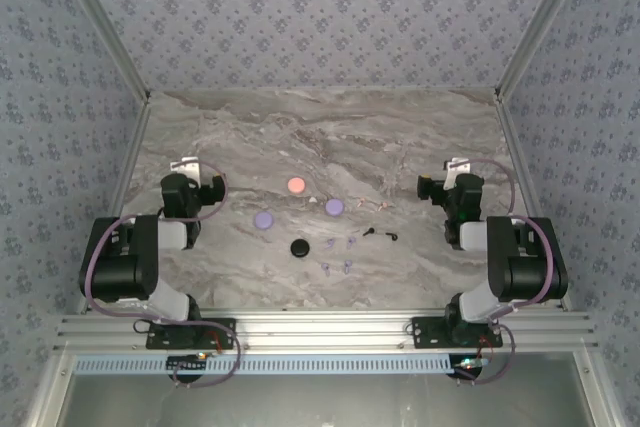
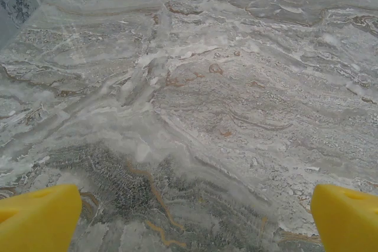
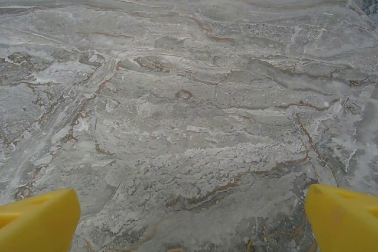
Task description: Insert the wireless bluetooth earbuds into the charging case
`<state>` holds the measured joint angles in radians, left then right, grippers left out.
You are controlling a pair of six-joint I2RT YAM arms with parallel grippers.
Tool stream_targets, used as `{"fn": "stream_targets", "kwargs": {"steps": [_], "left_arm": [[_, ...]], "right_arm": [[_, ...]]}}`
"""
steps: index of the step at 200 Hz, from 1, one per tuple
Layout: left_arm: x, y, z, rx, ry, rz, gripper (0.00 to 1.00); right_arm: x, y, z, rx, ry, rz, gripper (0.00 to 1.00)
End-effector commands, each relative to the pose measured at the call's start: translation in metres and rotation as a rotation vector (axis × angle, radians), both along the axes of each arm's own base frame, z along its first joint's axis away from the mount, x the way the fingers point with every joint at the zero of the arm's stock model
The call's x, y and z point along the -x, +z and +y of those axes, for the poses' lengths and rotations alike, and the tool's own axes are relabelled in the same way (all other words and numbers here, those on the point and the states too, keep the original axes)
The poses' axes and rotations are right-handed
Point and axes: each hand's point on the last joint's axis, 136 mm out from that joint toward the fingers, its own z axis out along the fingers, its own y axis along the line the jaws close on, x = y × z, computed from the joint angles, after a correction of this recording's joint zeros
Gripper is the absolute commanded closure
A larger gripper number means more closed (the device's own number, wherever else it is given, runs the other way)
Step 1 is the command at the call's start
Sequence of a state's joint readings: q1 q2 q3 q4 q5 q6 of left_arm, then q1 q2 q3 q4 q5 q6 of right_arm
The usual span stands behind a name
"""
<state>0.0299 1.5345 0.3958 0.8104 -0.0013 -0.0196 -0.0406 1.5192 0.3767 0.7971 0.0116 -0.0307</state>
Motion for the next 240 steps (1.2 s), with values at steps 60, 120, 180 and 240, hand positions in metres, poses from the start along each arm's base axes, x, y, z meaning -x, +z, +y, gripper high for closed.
{"fn": "stream_targets", "kwargs": {"steps": [60, 120, 180, 240], "left_arm": [[-0.006, 0.008, 0.000, 0.000, 0.010, -0.020, 0.01], [-0.005, 0.008, 0.000, -0.001, 0.009, -0.020, 0.01], [-0.005, 0.008, 0.001, -0.001, 0.010, -0.020, 0.01], [0.003, 0.027, 0.013, 0.004, 0.081, -0.052, 0.01]], "right_arm": [[-0.005, 0.007, -0.001, -0.003, -0.017, -0.024, 0.00], [-0.005, 0.007, -0.001, -0.003, -0.017, -0.024, 0.00], [-0.005, 0.007, -0.001, -0.005, -0.016, -0.022, 0.00], [0.004, 0.047, -0.014, -0.087, -0.064, 0.033, 0.00]]}}
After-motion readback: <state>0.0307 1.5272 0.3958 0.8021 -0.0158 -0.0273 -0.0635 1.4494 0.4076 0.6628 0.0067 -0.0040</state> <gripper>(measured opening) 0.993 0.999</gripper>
